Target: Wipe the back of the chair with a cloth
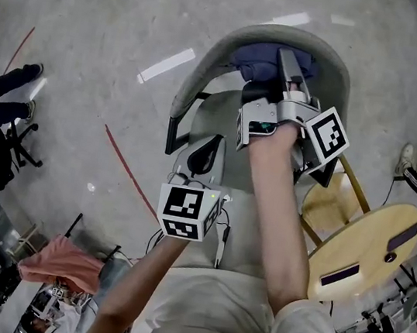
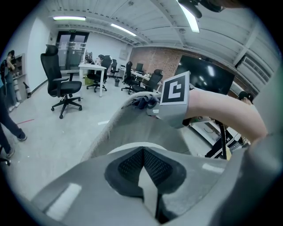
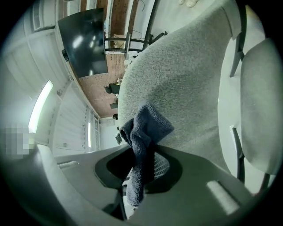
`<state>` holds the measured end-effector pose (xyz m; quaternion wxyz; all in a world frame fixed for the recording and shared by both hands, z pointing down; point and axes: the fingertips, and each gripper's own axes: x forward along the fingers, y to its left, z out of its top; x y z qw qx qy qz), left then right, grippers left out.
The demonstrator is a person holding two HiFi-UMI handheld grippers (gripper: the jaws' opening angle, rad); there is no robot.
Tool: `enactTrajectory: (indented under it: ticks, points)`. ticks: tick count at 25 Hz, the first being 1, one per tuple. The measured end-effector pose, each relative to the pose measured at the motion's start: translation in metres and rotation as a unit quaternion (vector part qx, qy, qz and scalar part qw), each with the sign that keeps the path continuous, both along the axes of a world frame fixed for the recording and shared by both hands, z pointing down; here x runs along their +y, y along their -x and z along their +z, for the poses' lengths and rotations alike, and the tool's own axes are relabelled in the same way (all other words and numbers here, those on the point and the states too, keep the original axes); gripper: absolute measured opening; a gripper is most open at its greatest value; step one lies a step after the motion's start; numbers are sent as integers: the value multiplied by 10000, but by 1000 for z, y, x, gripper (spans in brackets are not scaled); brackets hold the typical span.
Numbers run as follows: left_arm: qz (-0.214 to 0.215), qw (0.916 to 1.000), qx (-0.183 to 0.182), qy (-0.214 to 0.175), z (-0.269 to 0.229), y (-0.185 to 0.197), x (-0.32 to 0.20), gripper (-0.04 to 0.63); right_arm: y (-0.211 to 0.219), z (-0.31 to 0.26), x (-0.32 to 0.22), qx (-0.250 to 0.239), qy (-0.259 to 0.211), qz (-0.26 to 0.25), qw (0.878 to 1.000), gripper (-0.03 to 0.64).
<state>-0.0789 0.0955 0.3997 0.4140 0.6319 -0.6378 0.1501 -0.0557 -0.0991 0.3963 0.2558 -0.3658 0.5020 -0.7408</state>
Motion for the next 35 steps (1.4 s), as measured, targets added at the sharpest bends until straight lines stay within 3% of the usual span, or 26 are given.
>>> enactTrajectory:
  ticks: [4, 10, 23, 35]
  points:
    - [8, 10000, -17, 24, 1, 1, 2, 1, -11, -22, -1, -214, -284, 12, 9994, 78]
    - [-3, 10000, -62, -4, 1, 4, 1, 1, -40, -26, 5, -65, -633, -58, 9980, 78]
    - [297, 9995, -69, 53, 11, -19, -15, 1, -95, 49, 41, 268, -48, 321, 9991, 78]
    - [318, 9994, -5, 121, 33, -40, -29, 1, -108, 133, 45, 334, 528, 463, 9970, 78]
